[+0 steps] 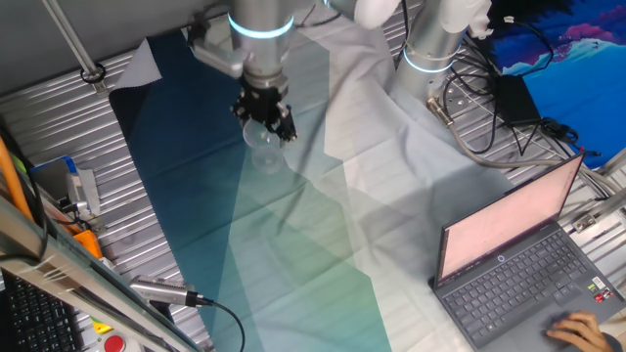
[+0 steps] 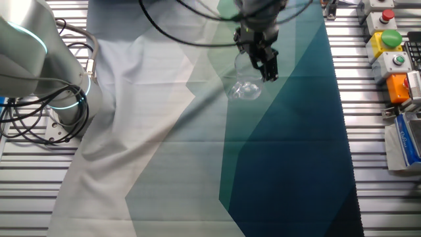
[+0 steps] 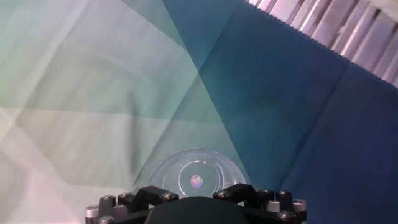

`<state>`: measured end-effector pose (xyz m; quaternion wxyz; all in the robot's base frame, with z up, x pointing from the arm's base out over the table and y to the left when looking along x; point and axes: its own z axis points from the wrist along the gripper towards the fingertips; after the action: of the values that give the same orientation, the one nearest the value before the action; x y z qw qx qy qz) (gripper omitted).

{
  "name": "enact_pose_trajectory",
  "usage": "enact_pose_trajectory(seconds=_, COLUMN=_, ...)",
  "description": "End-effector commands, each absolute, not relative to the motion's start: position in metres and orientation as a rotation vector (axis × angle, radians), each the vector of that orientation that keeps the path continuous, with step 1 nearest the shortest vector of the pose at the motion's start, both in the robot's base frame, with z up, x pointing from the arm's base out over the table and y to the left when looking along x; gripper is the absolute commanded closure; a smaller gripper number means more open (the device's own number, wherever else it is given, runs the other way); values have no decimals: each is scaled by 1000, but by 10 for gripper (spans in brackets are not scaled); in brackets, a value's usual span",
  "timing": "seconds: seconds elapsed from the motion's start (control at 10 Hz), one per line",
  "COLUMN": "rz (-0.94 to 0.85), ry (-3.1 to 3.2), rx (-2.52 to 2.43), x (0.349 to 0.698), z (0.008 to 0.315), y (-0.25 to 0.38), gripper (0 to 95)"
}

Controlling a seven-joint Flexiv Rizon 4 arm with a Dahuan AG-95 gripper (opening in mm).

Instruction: Pick up the cup

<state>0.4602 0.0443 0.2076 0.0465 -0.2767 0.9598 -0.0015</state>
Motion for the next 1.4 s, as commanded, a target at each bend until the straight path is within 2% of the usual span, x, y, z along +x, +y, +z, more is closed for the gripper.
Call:
enact_pose_trajectory(seconds=0.1, rz=-20, ry=2934, rx=-852, x=457, z=225, y=44, gripper=950)
enact_pose_trajectory(seconds=0.8, rz=90, ry=2938, rx=-824, x=451, z=247, y=35, gripper=950)
enact_pose_trajectory(seconds=1.4, rz=65, ry=2962, rx=-748, x=451, z=247, y=35, gripper=950)
